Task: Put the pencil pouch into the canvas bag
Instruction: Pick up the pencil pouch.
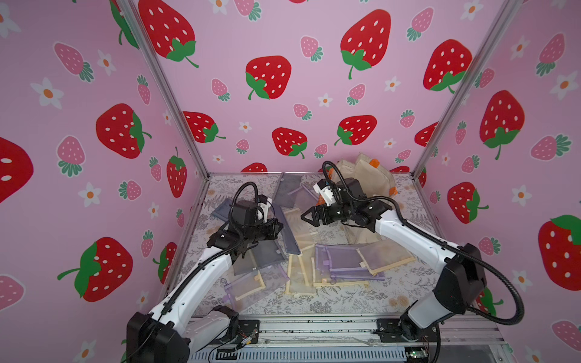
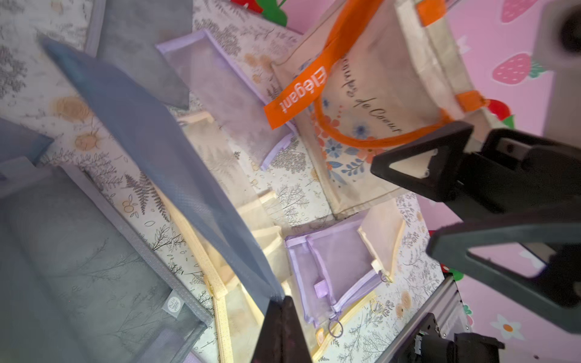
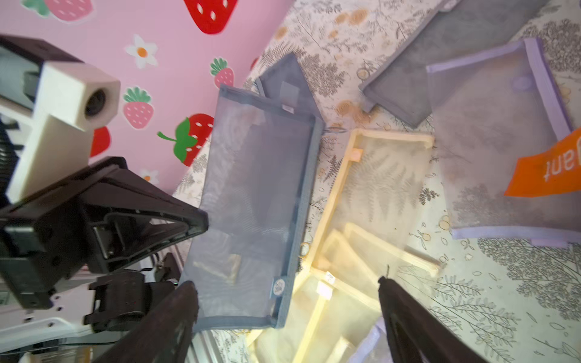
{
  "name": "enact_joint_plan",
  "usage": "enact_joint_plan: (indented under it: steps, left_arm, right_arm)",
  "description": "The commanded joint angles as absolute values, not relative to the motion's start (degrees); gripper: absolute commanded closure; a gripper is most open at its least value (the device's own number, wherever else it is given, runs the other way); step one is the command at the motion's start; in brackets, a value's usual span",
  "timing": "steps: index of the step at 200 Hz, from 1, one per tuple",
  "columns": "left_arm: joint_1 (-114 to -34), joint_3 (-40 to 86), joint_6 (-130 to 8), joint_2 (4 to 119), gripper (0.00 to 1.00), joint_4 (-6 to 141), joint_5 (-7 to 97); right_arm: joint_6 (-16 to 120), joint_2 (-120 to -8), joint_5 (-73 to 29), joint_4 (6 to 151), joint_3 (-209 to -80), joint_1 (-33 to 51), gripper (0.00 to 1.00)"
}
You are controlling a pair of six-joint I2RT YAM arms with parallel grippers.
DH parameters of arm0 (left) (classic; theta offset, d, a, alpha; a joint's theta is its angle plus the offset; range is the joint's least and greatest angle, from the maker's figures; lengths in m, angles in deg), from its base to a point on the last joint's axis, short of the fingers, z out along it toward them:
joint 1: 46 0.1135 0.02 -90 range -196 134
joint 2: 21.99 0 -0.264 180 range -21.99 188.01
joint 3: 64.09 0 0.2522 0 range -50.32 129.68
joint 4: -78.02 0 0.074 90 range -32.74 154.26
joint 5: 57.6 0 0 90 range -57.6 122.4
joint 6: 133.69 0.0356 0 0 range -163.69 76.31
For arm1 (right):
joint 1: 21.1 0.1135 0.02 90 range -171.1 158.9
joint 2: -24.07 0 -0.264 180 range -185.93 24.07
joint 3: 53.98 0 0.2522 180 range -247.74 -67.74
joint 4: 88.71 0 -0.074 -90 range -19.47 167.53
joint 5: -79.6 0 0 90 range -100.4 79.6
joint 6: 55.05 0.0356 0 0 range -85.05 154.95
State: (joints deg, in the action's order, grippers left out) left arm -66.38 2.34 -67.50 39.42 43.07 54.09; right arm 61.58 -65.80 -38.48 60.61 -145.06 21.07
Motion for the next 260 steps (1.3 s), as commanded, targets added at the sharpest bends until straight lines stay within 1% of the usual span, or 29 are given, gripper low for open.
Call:
enact_joint_plan:
  steps: [1,38,88,113,184,214,260]
  left_arm:
    - [-68.0,6.2,-63.7,34.3,1.00,42.9,58.0]
    - [-71.6,9.5,-59.9,30.7,1.00,45.3,62.8]
    - [-77.5,12.7,-58.0,31.2,1.00,47.8,65.6]
    - [-79.7,13.7,-57.5,31.6,1.00,47.9,65.3]
    - [-80.8,13.9,-57.5,30.4,1.00,49.1,65.2]
    - [-80.8,14.2,-57.2,30.5,1.00,49.3,65.4]
    - [-80.8,15.4,-57.8,31.7,1.00,51.0,68.5]
  right_arm:
    - [68.2,-62.4,-43.3,64.9,-142.9,19.7,0.09]
    - [72.9,-59.1,-46.9,68.6,-141.9,18.6,0.08]
    - [85.4,-56.3,-52.8,86.1,-133.4,18.1,0.05]
    - [87.1,-55.7,-54.5,88.9,-132.1,18.1,0.05]
    - [93.7,-55.1,-57.6,100.9,-127.4,18.2,0.03]
    - [93.8,-52.9,-58.5,103.0,-125.8,18.1,0.01]
    - [94.3,-50.9,-58.8,105.2,-123.0,18.1,0.00]
